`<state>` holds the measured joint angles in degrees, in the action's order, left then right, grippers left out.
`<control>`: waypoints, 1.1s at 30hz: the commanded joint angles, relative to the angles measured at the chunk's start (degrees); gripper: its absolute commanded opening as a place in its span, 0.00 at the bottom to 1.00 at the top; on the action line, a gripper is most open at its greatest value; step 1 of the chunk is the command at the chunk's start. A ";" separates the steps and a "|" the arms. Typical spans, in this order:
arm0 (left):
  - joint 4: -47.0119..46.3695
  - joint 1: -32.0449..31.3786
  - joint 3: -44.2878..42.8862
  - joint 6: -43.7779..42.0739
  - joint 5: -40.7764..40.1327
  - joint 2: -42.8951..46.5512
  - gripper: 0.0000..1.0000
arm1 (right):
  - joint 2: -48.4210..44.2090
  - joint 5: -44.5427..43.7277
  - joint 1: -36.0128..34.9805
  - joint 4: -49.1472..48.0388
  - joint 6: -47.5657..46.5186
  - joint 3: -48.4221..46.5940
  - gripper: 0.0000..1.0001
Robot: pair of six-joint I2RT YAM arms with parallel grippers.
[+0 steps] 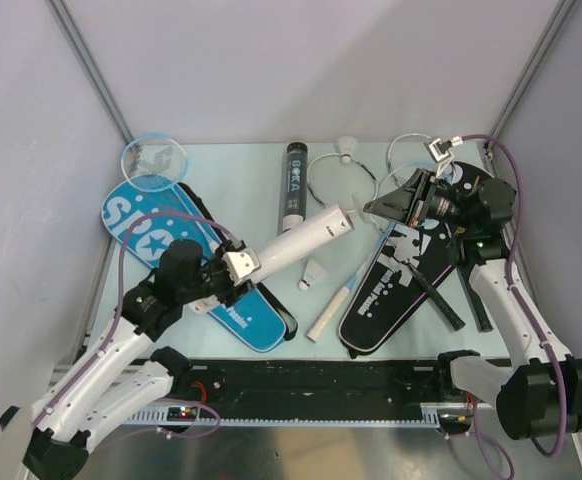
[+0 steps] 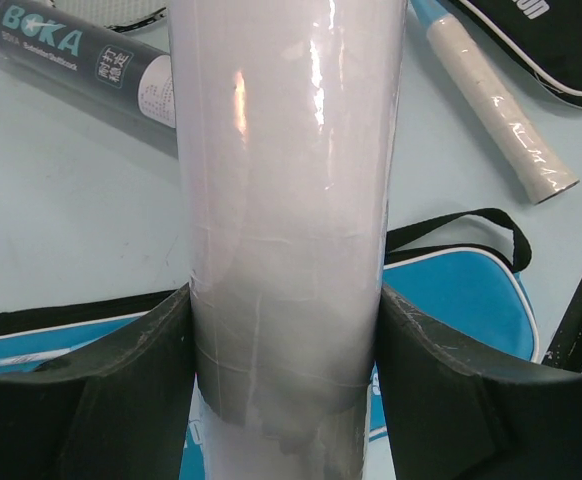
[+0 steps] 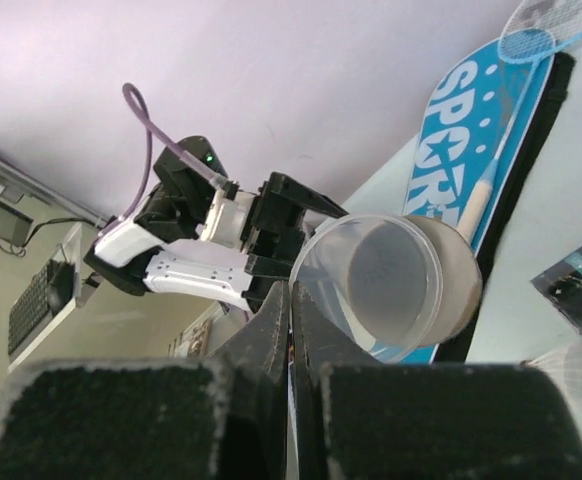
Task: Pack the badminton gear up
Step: Open the lid of the shuttle tube, then place the lid at the center of the board.
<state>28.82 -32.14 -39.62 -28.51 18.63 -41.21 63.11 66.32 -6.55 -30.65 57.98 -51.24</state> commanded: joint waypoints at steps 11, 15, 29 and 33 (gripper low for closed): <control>-8.71 -0.05 2.74 -3.21 -10.27 11.52 0.25 | 0.98 -30.26 -5.90 33.36 -29.57 -2.10 0.00; -10.74 -0.07 3.62 -3.12 -11.62 15.60 0.25 | 6.97 -38.46 -10.46 34.20 -32.44 -2.06 0.00; -14.24 -0.06 6.41 -0.71 -20.06 23.15 0.28 | 27.23 -55.20 -18.22 28.98 -35.83 -2.19 0.05; -14.27 -0.08 6.29 0.03 -18.30 23.10 0.29 | 29.48 -53.69 -18.30 30.15 -36.04 -3.66 0.17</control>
<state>19.55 -32.14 -33.12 -29.85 0.12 -18.70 91.20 14.13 -24.53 1.50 23.35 -51.83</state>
